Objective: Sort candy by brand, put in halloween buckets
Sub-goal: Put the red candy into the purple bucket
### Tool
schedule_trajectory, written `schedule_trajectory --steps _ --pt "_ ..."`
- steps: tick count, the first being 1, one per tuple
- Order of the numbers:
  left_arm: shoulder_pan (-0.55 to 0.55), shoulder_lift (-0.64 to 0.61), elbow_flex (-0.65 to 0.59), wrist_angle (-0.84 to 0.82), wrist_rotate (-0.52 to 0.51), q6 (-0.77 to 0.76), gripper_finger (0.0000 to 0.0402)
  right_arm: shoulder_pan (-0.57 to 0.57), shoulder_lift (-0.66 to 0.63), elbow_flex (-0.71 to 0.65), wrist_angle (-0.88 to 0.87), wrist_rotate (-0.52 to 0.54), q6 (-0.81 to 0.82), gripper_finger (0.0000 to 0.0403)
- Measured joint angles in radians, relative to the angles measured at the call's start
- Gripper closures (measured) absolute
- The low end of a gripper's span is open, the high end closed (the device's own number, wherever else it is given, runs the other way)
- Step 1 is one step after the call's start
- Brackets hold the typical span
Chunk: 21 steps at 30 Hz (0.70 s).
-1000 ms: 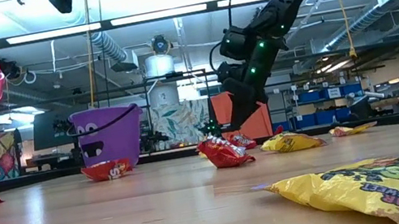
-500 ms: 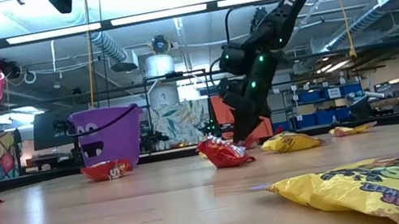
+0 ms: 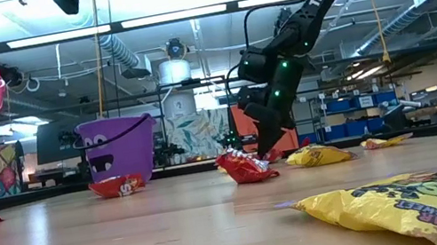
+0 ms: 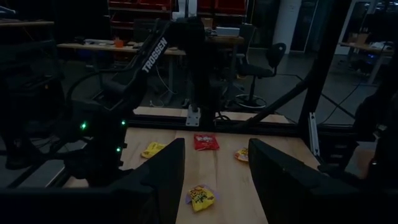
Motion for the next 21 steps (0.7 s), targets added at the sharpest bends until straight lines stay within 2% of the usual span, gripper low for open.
schedule_trajectory --steps 9,11,15,21 --pt "0.0 0.0 0.0 0.0 0.0 0.021 0.0218 0.113 -0.101 0.132 -0.019 -0.01 0.003 0.0397" --pt "0.0 0.0 0.0 0.0 0.0 0.021 0.0218 0.138 -0.119 0.185 0.001 -0.042 0.014 0.0398" --pt "0.0 0.0 0.0 0.007 0.001 0.021 0.0218 0.158 -0.124 0.292 0.08 -0.181 0.079 0.0398" --pt "0.0 -0.004 0.0 0.082 0.076 0.021 0.0218 0.166 -0.123 0.346 0.254 -0.221 0.135 0.0399"
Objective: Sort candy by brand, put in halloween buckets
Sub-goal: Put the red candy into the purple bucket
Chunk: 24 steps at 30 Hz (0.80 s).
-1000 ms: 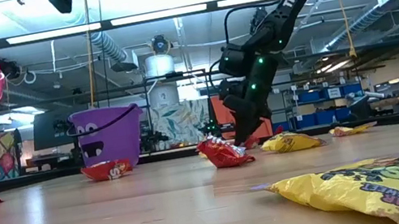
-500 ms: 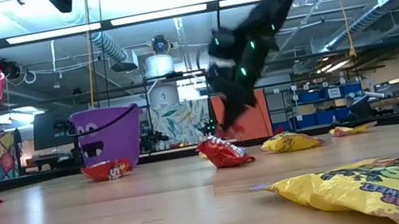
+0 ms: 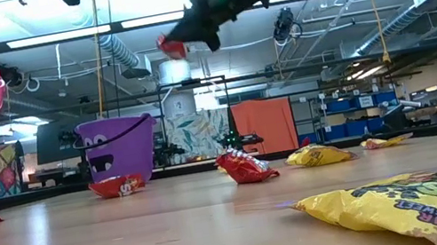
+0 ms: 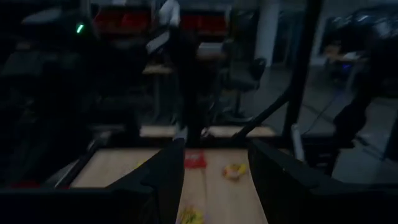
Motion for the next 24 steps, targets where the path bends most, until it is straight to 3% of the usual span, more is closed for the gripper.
schedule_trajectory --steps 5,11,17,24 --pt "0.0 -0.013 0.0 0.111 0.063 0.0 0.0218 -0.005 0.019 0.002 0.078 -0.027 0.044 0.04" --pt "0.0 -0.024 0.001 0.127 0.071 0.0 0.0218 -0.009 0.15 0.084 0.092 -0.072 0.079 0.04" --pt "0.0 -0.024 0.001 0.119 0.071 -0.001 0.0218 -0.008 0.351 0.351 0.06 -0.171 0.127 0.04" --pt "0.0 -0.023 0.001 0.115 0.075 -0.004 0.0218 -0.013 0.582 0.727 -0.076 -0.195 0.13 0.04"
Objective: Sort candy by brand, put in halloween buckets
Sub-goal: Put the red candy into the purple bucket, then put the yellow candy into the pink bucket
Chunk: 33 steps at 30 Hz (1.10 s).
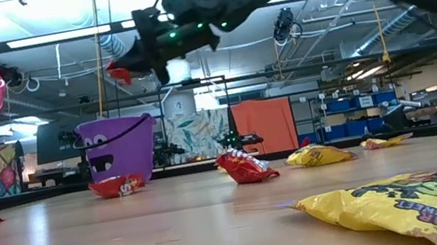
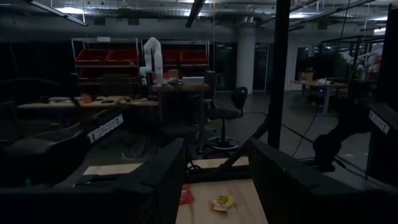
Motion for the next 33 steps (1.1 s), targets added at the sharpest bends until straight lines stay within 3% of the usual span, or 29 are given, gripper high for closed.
schedule_trajectory --steps 3,10,20,33 --pt "0.0 0.001 0.0 -0.003 0.004 0.0 0.0218 -0.019 0.016 -0.038 0.129 -0.033 0.069 0.0399" --pt "-0.006 0.006 -0.001 -0.032 0.006 0.003 0.0218 -0.076 0.033 -0.045 0.104 -0.035 0.107 0.0399" --pt "-0.006 0.009 -0.001 -0.021 0.006 0.009 0.0218 -0.07 0.033 -0.045 0.144 -0.082 0.11 0.0395" --pt "-0.006 0.009 -0.001 -0.024 0.006 0.006 0.0218 -0.058 0.033 -0.045 0.171 -0.058 0.109 0.0277"
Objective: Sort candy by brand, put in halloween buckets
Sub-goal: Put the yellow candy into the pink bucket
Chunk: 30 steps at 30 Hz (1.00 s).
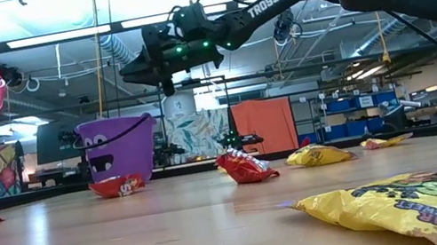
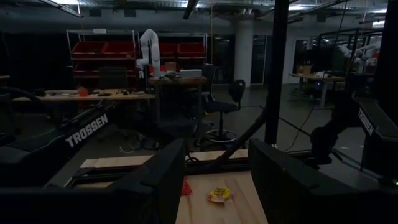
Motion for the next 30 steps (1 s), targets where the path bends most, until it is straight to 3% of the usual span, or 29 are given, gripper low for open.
schedule_trajectory --steps 6,10,17,21,26,30 --pt "0.0 0.0 0.0 -0.028 0.0 -0.002 0.0218 0.005 -0.017 -0.001 -0.037 -0.096 0.048 0.0269" --pt "0.0 0.001 0.0 -0.029 -0.002 0.02 0.0218 0.012 -0.104 -0.001 -0.145 -0.074 -0.026 0.0276" --pt "0.0 0.001 0.0 -0.037 -0.025 0.023 0.0218 0.07 -0.332 0.0 -0.483 0.248 -0.326 0.0284" --pt "-0.001 0.022 0.0 -0.101 -0.144 -0.009 0.0218 0.139 -0.473 0.001 -0.631 0.367 -0.429 0.0284" --pt "0.0 0.141 0.0 -0.196 -0.239 -0.006 0.0218 0.239 -0.592 0.0 -0.805 0.498 -0.452 0.0284" --pt "-0.001 0.289 0.0 -0.134 -0.263 -0.01 0.0218 0.304 -0.672 0.0 -0.931 0.644 -0.447 0.0284"
